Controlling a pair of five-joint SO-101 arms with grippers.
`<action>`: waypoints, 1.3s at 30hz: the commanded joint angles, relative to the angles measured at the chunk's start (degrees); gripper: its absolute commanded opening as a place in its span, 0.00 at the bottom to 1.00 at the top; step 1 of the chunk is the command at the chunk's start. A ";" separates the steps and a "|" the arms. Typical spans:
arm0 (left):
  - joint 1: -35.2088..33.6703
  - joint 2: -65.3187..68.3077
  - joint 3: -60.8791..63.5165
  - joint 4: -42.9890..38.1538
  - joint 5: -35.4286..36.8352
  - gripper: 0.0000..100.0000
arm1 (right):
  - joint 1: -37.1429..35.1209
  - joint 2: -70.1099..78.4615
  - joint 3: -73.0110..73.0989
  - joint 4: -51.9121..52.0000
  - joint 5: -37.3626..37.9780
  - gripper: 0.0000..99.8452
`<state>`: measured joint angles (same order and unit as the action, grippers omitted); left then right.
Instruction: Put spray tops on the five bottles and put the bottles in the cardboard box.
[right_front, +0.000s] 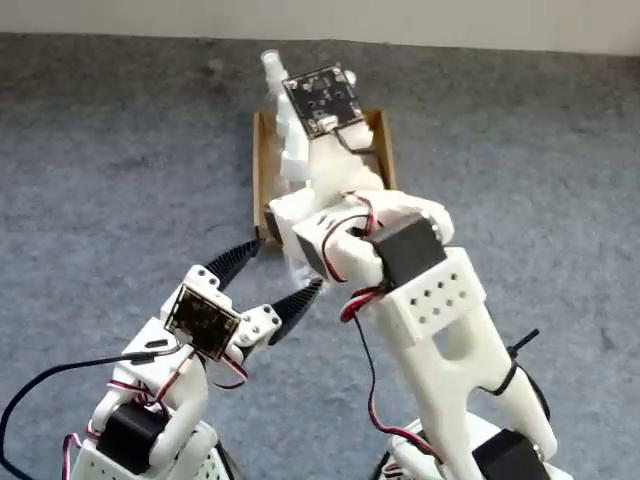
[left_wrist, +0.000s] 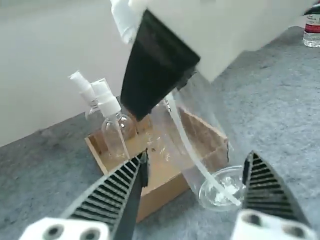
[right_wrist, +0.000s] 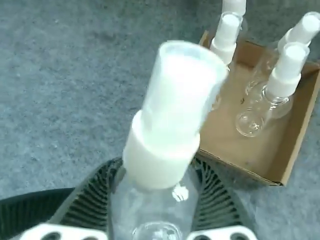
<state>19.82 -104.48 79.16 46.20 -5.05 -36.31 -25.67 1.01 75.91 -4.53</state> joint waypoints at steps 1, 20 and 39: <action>-3.21 0.48 -0.22 -1.14 -0.44 0.24 | -0.48 -0.75 -5.41 4.26 0.53 0.00; -18.07 0.40 -4.00 1.58 7.91 0.01 | 12.35 8.57 5.05 -30.81 1.32 0.00; -15.69 0.40 -2.42 -0.62 7.56 0.01 | 10.15 8.31 24.75 -51.91 5.10 0.00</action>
<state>2.68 -104.22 77.49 46.73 2.15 -25.58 -15.74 26.68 25.80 -0.31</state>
